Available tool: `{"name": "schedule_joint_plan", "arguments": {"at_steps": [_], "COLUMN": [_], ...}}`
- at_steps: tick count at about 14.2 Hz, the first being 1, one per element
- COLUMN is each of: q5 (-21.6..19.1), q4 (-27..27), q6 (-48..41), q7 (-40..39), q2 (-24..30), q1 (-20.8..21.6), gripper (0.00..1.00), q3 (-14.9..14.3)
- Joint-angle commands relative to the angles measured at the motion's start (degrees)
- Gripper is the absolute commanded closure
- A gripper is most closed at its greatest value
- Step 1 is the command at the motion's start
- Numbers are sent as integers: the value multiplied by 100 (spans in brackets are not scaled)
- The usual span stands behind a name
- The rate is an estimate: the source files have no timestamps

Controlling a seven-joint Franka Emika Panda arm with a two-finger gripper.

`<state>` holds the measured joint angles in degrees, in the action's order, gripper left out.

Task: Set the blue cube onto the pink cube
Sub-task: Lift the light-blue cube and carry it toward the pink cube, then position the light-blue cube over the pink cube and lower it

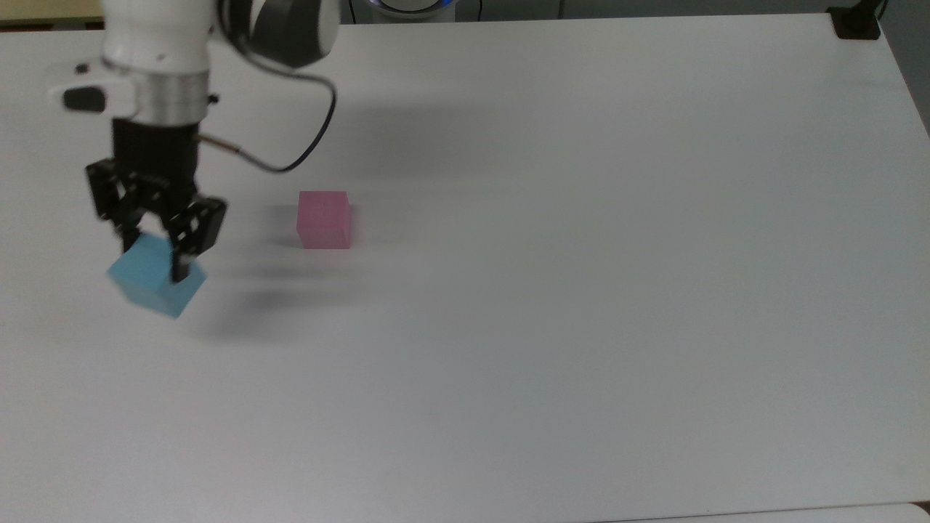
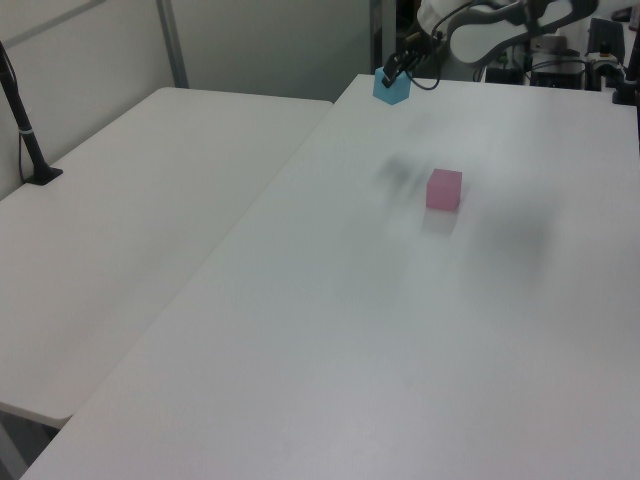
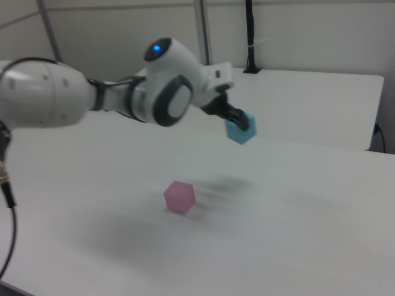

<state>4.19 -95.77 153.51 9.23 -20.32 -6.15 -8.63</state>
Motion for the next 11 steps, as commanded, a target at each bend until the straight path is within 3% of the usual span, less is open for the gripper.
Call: {"name": "schedule_joint_plan", "arguments": {"at_steps": [1, 6, 11], "q5": [-32, -32, -15], "q4": [-1504, -2542, -3035], "q6": [-391, -462, -462], "q7": [-246, -518, -624], "q2": [1405, 2127, 2243], "q1": [465, 685, 888], "gripper": [95, 95, 95], "q3": [-34, -25, 1]}}
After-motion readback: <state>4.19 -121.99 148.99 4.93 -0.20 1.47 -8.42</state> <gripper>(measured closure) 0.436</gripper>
